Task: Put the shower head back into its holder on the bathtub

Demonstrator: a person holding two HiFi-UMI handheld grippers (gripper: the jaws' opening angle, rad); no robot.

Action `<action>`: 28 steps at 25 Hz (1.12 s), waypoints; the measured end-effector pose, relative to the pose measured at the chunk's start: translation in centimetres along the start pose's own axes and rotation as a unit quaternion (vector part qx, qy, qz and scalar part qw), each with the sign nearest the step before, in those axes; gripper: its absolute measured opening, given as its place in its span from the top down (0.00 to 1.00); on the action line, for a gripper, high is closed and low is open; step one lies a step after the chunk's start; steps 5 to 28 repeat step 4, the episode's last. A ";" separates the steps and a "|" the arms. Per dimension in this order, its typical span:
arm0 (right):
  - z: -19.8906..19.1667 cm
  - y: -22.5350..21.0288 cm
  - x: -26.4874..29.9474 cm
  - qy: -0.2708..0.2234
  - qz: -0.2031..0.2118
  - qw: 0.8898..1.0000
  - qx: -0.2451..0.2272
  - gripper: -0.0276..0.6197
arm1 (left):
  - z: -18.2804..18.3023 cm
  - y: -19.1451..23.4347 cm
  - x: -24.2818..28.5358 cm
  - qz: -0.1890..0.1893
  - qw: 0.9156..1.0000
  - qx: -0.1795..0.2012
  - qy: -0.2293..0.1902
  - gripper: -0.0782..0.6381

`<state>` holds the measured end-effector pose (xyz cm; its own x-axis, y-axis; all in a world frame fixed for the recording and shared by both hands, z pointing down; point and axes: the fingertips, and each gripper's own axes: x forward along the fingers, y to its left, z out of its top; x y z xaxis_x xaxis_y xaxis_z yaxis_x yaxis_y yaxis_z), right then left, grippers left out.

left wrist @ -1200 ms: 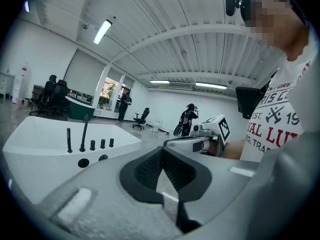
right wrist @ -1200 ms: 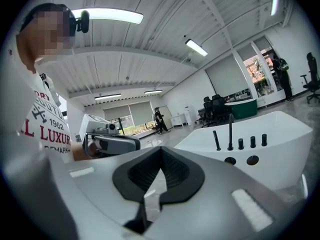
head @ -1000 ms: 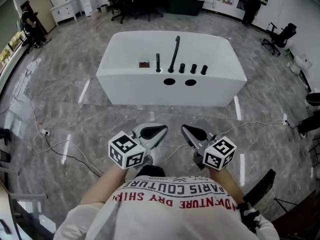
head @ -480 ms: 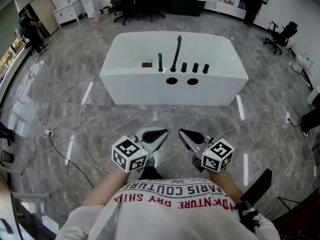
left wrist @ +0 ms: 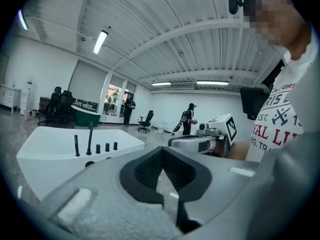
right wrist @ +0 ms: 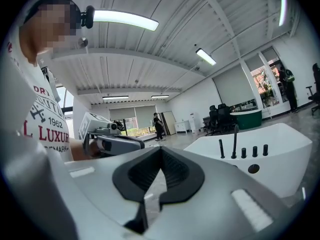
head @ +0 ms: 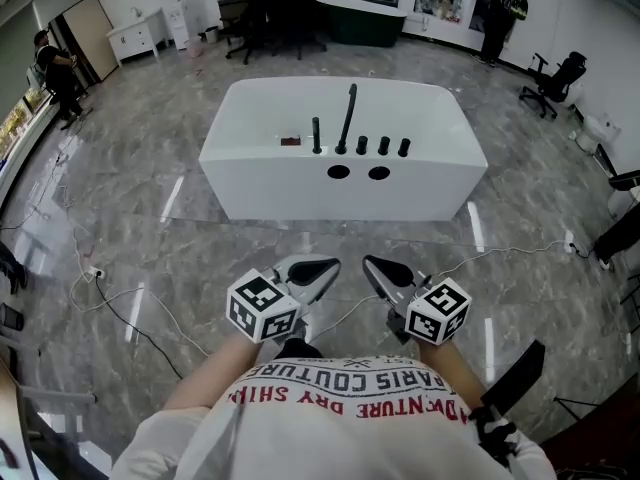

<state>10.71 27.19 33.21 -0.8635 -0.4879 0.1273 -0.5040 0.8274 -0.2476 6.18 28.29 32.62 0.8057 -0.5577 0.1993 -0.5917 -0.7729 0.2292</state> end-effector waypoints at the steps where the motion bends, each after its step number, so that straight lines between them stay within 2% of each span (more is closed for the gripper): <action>1: 0.0 0.0 -0.2 -0.001 0.000 1.000 0.000 0.95 | 0.0 -0.2 0.1 0.001 1.000 0.000 0.001 0.89; 28: 0.0 -0.2 -1.1 -0.002 0.000 1.000 0.001 0.95 | 0.2 -1.0 0.6 0.001 1.000 0.002 0.003 0.89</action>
